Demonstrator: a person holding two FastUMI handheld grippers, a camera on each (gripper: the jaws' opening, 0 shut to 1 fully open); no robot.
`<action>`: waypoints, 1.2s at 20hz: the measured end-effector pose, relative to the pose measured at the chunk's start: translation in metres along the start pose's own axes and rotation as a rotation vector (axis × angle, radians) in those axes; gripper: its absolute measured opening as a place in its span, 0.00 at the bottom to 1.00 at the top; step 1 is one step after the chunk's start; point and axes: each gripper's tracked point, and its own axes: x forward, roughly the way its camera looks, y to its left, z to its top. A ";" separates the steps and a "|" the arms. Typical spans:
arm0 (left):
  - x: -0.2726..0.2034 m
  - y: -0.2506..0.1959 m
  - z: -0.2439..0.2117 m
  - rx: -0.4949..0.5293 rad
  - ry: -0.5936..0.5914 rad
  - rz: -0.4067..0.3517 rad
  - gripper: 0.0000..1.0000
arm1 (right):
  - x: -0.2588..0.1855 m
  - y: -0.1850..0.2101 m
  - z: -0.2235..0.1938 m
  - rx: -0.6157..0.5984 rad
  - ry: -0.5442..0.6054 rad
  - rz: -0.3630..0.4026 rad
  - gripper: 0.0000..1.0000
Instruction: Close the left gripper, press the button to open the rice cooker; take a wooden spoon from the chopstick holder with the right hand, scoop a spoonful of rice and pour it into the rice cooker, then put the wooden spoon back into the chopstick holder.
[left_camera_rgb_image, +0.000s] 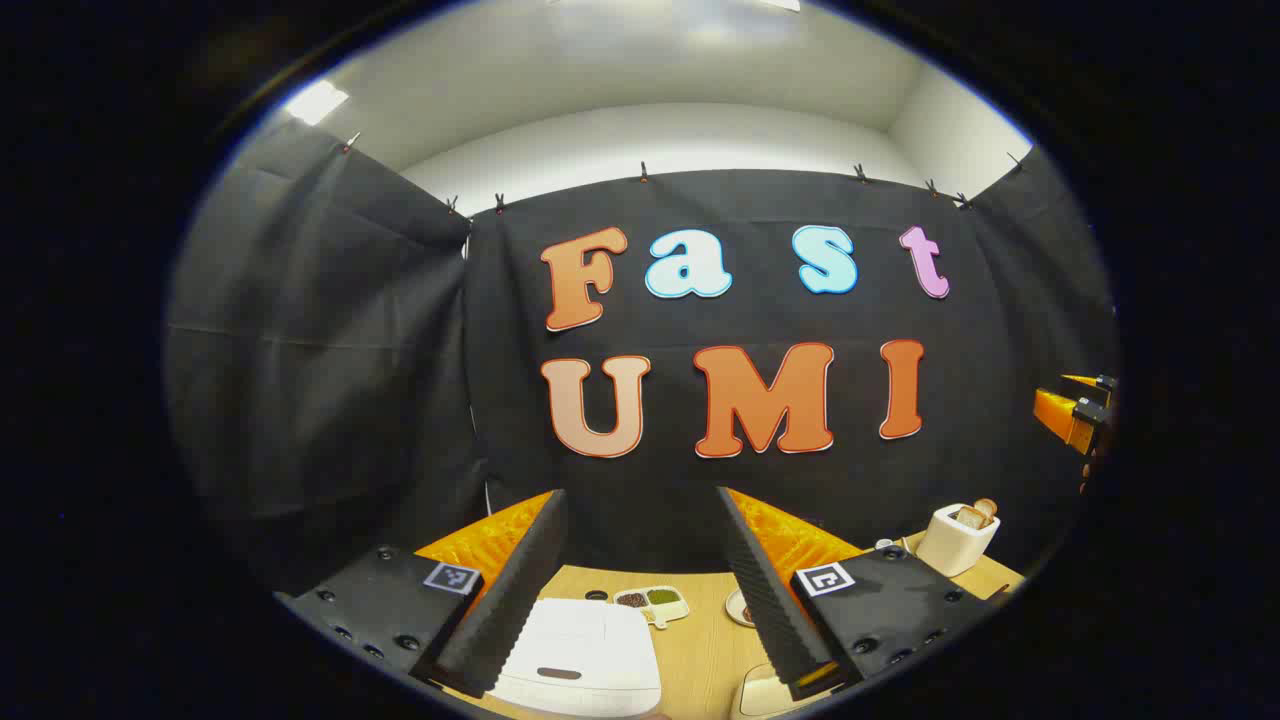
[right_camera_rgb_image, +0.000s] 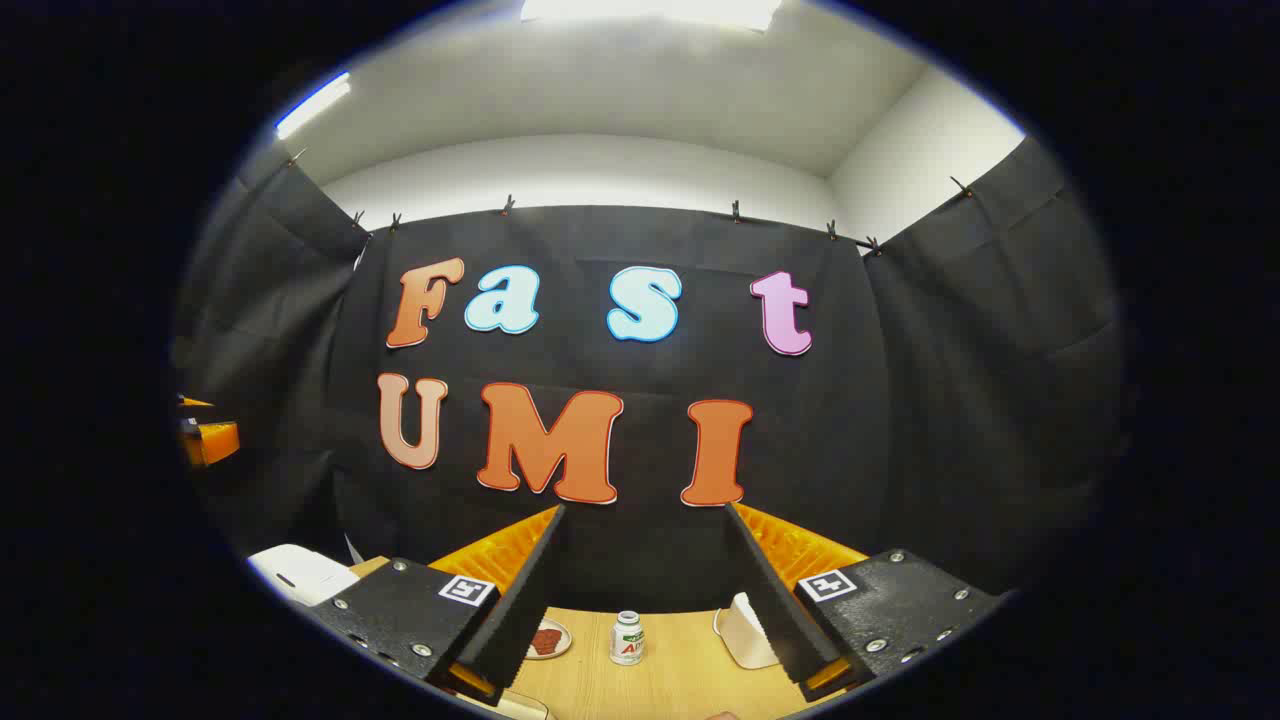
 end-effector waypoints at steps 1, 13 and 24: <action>-0.001 0.000 0.002 0.009 -0.001 0.007 1.00 | -0.002 0.008 0.000 0.010 -0.001 0.035 0.99; -0.019 -0.001 0.007 -0.001 0.006 0.039 1.00 | -0.005 0.003 0.004 0.000 -0.006 0.040 0.95; -0.028 0.036 0.010 -0.025 -0.003 0.127 1.00 | 0.001 -0.002 -0.002 0.002 0.027 0.011 0.99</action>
